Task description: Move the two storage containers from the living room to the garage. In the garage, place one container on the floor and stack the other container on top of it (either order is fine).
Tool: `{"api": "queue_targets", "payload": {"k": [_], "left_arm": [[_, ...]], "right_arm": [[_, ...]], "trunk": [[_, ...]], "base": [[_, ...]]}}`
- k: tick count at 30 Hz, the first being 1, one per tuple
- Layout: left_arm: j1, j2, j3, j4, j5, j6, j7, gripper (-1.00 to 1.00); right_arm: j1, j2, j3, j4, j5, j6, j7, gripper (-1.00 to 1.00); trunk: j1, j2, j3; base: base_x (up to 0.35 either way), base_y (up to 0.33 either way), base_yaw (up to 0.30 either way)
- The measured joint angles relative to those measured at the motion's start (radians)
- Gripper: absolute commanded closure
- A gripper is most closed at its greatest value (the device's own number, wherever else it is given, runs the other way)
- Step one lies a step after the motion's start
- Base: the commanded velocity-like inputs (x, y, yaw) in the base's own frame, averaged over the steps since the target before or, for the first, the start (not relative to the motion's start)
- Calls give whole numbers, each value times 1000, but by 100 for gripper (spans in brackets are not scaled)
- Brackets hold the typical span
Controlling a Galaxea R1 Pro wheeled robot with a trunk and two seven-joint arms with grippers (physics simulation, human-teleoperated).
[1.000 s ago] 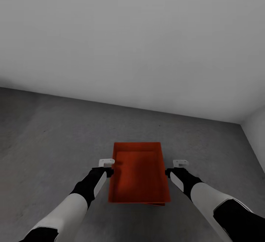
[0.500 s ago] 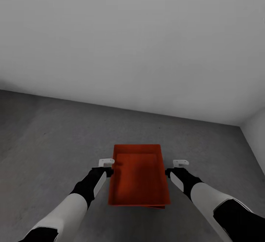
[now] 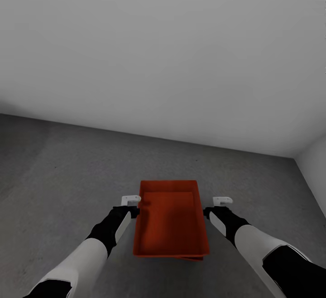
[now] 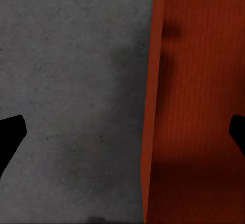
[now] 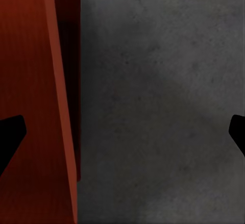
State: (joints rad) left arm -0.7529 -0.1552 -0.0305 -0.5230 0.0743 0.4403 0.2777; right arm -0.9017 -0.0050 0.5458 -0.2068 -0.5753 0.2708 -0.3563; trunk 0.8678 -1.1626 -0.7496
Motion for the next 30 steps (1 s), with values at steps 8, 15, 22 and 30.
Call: {"api": "queue_targets", "payload": {"k": [8, 15, 22, 30], "left_arm": [[0, 0, 0, -1, 0, 3, 1, -100], [0, 0, 0, -2, 0, 3, 1, -100], [0, 0, 0, -2, 0, 2, 1, -100], [0, 0, 0, 0, 1, -4, 0, -100]], "right_arm": [[0, 0, -1, 0, 1, 0, 0, -100], [0, -1, -2, 0, 2, 0, 0, -100], [0, -2, -2, 0, 1, -8, 0, -100], [0, -1, -1, 1, 1, -12, 0, -100]], "trunk": [[1, 0, 12], [1, 0, 14], [1, 0, 14], [0, 0, 17]], "base": [[-239, 0, 0], [-342, 0, 0], [-345, 0, 0], [-122, 0, 0]]}}
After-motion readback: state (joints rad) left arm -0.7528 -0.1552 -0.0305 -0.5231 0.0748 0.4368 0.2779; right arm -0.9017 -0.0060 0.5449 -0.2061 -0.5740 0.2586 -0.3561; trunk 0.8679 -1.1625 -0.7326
